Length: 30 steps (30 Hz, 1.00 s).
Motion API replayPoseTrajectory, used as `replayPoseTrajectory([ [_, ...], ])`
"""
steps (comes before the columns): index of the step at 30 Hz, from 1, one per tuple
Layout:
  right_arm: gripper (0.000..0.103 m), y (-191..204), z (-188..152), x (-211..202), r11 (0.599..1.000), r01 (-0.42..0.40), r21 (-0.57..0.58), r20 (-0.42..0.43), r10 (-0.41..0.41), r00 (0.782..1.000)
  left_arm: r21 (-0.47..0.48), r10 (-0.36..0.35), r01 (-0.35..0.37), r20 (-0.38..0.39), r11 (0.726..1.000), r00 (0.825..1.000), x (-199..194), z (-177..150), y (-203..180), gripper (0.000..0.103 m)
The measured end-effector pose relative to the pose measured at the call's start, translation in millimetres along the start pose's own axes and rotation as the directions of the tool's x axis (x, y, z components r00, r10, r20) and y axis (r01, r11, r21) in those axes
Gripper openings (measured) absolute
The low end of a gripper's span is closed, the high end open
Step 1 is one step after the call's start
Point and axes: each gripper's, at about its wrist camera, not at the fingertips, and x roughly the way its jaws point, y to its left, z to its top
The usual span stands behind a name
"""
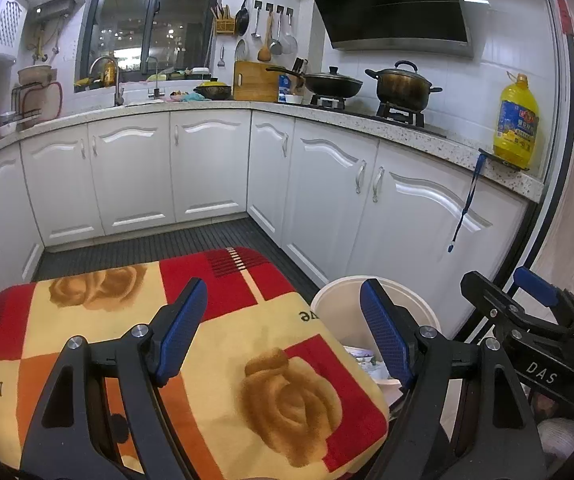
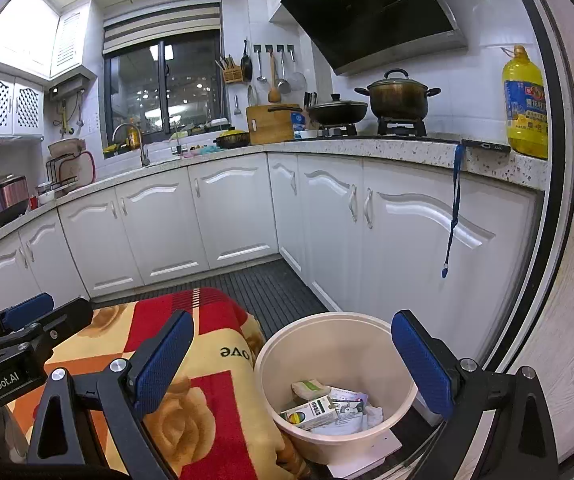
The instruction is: Collect trash
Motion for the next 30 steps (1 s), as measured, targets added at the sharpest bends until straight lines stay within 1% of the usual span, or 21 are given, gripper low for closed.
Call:
replayPoseTrajectory([
  [10,0.098,2,1,3,1.0,-0.003,0.001,-0.005,0.003,1.0,0.036,0.015,-0.015,0.012,0.999,1.0,0,-1,-5,0.078],
  [30,0.098,1,-2,13,1.0,-0.008,0.003,-0.024,0.009,1.0,0.028,0.007,-0.007,0.006,1.0,1.0,3,-1,1,0.078],
])
